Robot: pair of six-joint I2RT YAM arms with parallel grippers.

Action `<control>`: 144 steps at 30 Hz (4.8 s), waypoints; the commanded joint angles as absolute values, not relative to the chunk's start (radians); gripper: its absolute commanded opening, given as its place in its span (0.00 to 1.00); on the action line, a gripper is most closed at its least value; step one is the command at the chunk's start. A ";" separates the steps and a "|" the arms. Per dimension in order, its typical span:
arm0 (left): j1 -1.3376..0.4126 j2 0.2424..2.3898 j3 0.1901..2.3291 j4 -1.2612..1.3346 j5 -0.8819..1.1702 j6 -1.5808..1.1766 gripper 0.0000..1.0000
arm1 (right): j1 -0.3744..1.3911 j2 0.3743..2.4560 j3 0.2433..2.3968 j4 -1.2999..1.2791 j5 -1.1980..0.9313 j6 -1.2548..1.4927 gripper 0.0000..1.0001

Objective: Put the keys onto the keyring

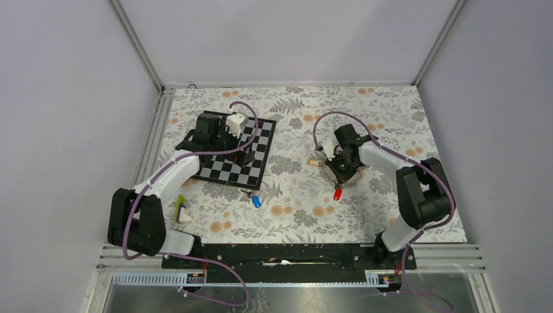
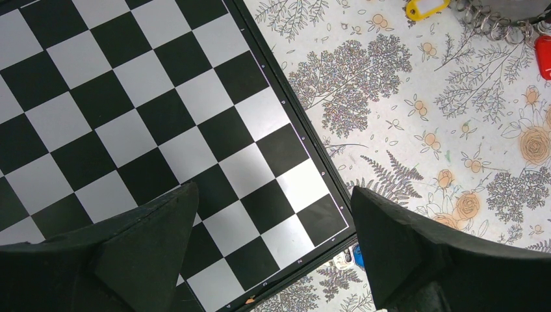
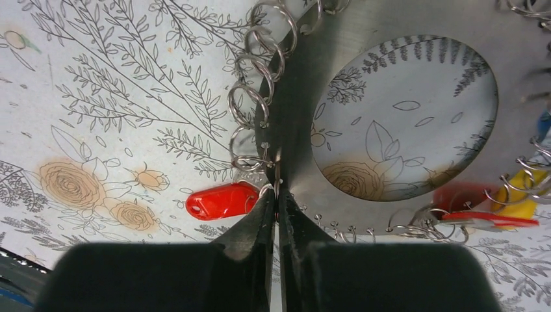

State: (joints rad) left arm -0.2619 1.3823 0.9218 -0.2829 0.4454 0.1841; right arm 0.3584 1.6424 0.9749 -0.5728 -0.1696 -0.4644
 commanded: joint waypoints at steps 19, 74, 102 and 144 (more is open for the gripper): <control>-0.292 1.417 1.141 -0.336 0.624 0.267 0.98 | 0.347 1.341 1.322 -0.809 -0.362 -0.634 0.00; -0.634 1.566 1.464 -0.308 0.796 0.074 0.57 | 0.361 1.319 1.345 -0.608 -0.749 -0.485 0.00; -0.624 1.570 1.378 -0.253 1.078 0.189 0.25 | 0.362 1.367 1.348 -0.623 -1.021 -0.492 0.00; -0.628 1.577 1.401 -0.318 1.091 0.287 0.00 | 0.347 1.294 1.270 -0.629 -0.921 -0.507 0.39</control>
State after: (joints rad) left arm -0.6464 1.6035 1.3788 -0.3561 1.0283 0.2653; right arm 0.3565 1.3430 1.2785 -0.6460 -0.9459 -0.5007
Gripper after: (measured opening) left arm 0.013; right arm 0.352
